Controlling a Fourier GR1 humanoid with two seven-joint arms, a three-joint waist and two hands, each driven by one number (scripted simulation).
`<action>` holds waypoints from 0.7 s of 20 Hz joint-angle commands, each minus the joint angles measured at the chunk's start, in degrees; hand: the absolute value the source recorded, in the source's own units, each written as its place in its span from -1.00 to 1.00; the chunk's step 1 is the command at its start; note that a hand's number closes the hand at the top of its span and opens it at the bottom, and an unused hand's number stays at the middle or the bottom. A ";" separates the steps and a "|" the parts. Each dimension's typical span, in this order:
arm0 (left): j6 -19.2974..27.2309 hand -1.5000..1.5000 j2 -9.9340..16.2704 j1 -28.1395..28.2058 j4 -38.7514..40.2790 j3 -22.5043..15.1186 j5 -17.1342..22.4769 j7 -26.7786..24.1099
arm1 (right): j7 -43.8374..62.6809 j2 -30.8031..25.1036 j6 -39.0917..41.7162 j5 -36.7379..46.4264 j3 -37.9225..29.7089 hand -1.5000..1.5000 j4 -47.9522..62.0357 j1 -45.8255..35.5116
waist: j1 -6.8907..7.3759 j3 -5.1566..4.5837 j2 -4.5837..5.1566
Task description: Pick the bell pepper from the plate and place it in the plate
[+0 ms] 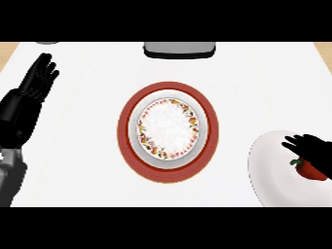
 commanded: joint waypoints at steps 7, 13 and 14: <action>-4.14 0.00 -0.92 1.24 -1.00 3.76 -0.17 -0.03 | -0.92 6.44 -7.63 10.87 -0.16 -1.00 15.28 -6.47 | 0.34 0.02 0.03; -2.73 0.00 -2.94 -1.17 2.20 2.46 -2.42 -0.52 | -8.13 9.42 -18.90 6.62 -3.72 1.00 14.44 -7.36 | -0.04 0.03 0.09; -3.64 0.00 -0.91 -2.98 1.77 4.20 -0.97 2.35 | -8.23 9.77 -21.09 5.87 -4.50 1.00 12.82 -5.92 | -0.21 0.04 0.03</action>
